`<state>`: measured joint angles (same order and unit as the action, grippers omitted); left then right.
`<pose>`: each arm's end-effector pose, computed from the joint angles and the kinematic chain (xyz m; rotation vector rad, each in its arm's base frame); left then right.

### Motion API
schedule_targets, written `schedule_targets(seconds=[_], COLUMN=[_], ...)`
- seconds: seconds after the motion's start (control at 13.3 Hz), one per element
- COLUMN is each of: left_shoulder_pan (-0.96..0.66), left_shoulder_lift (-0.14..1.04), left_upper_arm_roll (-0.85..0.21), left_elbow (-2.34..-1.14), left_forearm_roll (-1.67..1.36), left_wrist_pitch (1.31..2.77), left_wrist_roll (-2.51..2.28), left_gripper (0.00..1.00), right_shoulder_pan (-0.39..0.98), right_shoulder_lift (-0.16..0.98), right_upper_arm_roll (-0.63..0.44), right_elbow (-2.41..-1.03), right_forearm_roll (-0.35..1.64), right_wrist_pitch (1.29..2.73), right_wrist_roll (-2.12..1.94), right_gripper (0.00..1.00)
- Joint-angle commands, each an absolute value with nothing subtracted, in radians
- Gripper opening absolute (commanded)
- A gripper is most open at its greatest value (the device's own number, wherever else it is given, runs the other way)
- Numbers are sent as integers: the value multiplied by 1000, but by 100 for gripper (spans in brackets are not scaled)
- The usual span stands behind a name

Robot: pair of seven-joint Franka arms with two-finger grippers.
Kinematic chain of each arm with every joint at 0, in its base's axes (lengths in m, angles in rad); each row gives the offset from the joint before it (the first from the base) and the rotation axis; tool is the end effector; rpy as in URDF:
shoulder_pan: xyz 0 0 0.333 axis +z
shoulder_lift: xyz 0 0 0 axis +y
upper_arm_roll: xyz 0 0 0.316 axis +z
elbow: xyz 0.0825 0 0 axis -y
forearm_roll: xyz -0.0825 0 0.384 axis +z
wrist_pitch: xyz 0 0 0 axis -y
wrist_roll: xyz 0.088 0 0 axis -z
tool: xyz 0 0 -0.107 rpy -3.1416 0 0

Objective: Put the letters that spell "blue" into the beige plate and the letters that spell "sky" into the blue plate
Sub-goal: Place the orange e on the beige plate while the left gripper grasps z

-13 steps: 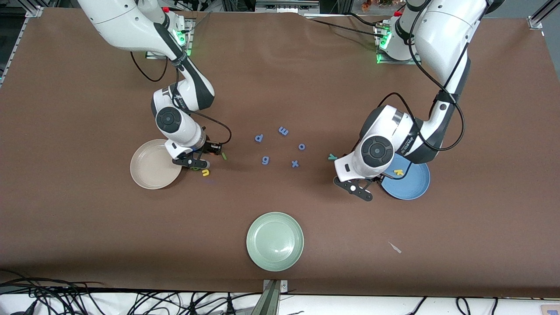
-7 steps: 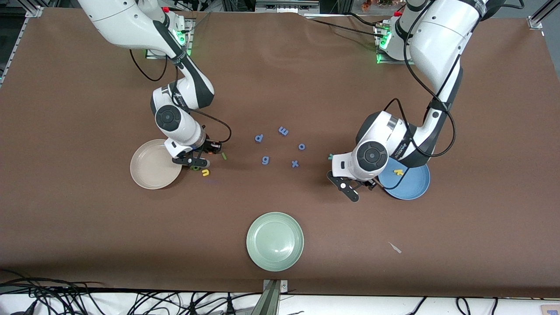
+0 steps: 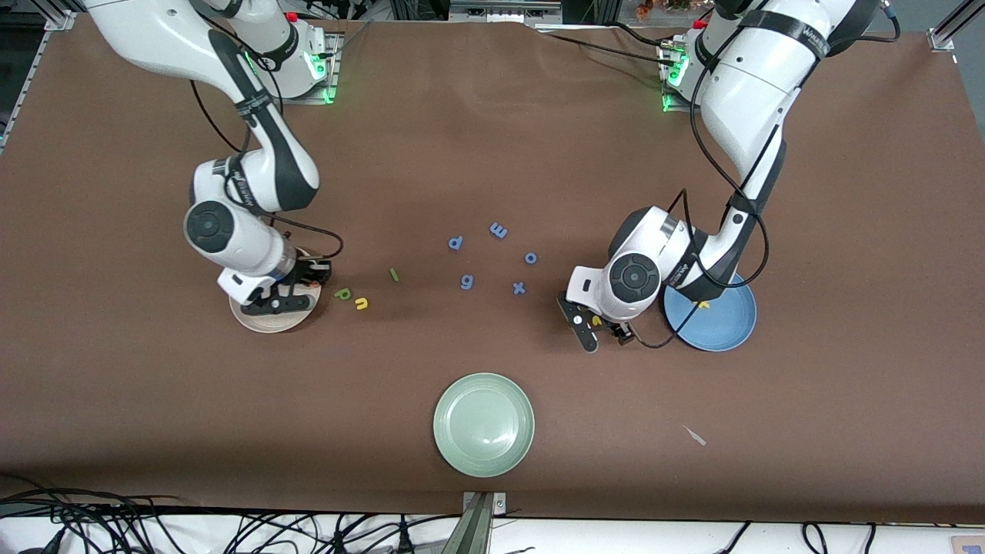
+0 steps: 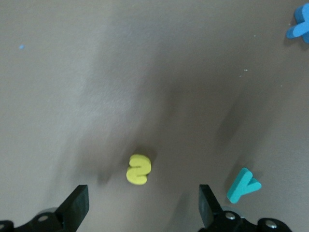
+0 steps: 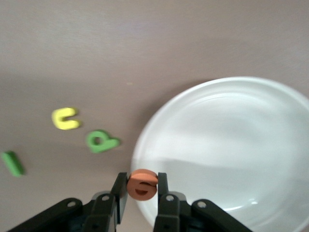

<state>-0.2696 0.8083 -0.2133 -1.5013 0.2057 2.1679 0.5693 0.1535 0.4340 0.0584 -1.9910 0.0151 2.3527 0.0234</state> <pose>0.6330 -0.2975 0.1848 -2.6540 1.6705 0.1881 0.5889 0.1260 0.2370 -3.1014 -0.2689 0.1173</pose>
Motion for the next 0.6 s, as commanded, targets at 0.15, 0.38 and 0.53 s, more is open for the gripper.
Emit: schedule_targets(seconds=[0.15,0.38,0.53], left_shoulder_pan=[-265,-267,-267], left_shoulder_lift=[868,865,862], left_upper_arm_roll=[-209,-209,-209], left_elbow=[-1462,-1462,-1462], left_forearm_roll=[181,179,181], left_wrist_pitch=[2246,2250,2250], left_wrist_roll=[715,718,716], left_gripper=[99,69,33], right_shoulder_pan=[126,127,127], right_shoulder_lift=[434,440,474], right_upper_arm_roll=[34,118,176], right_elbow=[-2002,-1996,-1988], right_forearm_roll=[26,15,0], right_wrist_pitch=[2347,2352,2355], right_wrist_roll=[-79,142,285], right_gripper=[78,77,77])
